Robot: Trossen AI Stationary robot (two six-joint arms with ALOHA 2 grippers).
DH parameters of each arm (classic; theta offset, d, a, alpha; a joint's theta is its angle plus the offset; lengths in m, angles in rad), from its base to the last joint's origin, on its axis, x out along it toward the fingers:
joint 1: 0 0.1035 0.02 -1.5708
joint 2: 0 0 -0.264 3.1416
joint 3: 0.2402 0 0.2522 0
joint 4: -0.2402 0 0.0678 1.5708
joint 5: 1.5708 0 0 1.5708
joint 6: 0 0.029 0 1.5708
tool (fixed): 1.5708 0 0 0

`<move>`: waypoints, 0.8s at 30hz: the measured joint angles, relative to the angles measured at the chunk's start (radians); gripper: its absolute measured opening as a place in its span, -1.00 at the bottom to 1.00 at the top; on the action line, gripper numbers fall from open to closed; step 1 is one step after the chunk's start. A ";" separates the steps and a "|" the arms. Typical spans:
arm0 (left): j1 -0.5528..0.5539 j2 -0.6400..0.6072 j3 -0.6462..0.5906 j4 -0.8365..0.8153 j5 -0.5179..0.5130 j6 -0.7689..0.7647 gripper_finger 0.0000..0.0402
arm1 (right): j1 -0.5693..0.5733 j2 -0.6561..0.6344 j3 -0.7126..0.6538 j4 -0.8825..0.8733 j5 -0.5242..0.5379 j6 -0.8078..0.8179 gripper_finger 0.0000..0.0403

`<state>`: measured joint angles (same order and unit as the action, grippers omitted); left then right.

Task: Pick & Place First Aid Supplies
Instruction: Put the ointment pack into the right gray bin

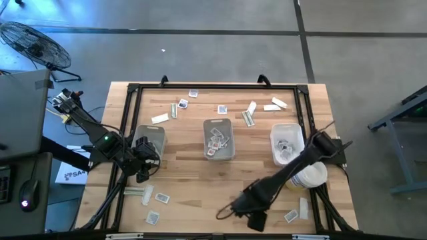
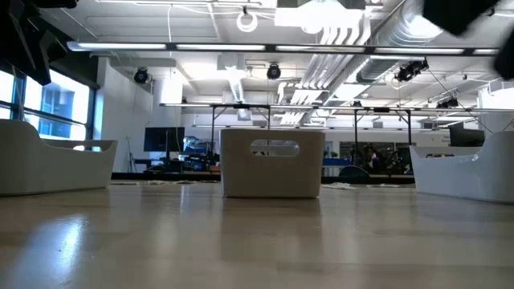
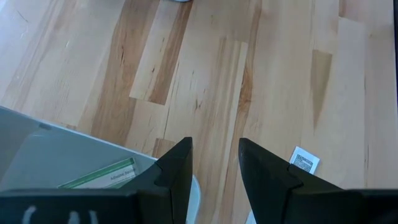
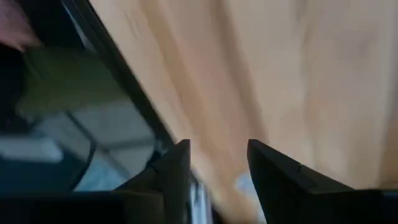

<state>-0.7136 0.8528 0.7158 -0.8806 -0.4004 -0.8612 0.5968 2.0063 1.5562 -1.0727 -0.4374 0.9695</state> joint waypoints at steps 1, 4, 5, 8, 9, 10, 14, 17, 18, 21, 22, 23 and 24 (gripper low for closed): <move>0.000 0.000 0.000 0.000 0.000 0.000 -0.36 | 0.013 0.010 0.000 -0.030 -0.037 0.013 -0.22; 0.000 0.000 0.000 0.000 0.000 0.000 -0.36 | 0.052 0.031 0.000 -0.132 -0.129 0.025 -0.22; 0.000 0.000 0.000 0.000 0.000 0.000 -0.36 | 0.062 0.040 0.000 -0.173 -0.173 0.022 -0.23; 0.000 0.000 0.000 0.000 0.000 0.000 -0.36 | 0.081 0.065 -0.008 -0.259 -0.287 -0.021 -0.26; 0.000 0.000 0.000 0.000 0.000 0.000 -0.36 | 0.084 0.065 -0.025 -0.254 -0.296 -0.038 -0.26; 0.000 0.000 0.000 0.000 0.000 0.000 -0.36 | 0.088 0.065 -0.048 -0.233 -0.306 -0.053 -0.27; 0.000 0.000 0.000 0.000 0.000 0.000 -0.36 | 0.092 0.067 -0.162 -0.165 -0.352 -0.123 -0.27; 0.000 0.000 0.000 0.000 0.000 0.000 -0.36 | 0.094 0.067 -0.231 -0.144 -0.355 -0.198 -0.27; 0.000 0.000 0.000 0.000 0.000 0.000 -0.36 | 0.094 0.067 -0.247 -0.145 -0.355 -0.224 -0.27; 0.000 0.000 0.000 0.000 0.000 0.000 -0.36 | 0.097 0.066 -0.286 -0.123 -0.341 -0.297 -0.27; 0.000 0.000 0.000 0.000 0.000 0.000 -0.36 | 0.100 0.066 -0.296 -0.118 -0.328 -0.322 -0.27; 0.000 0.000 0.000 0.000 0.000 0.000 -0.36 | 0.104 0.066 -0.306 -0.112 -0.319 -0.348 -0.27; 0.000 0.000 0.000 0.000 0.000 0.000 -0.36 | 0.109 0.066 -0.315 -0.107 -0.313 -0.368 -0.27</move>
<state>-0.7138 0.8528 0.7157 -0.8803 -0.4004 -0.8614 0.7062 2.0724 1.2412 -1.1797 -0.7501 0.6013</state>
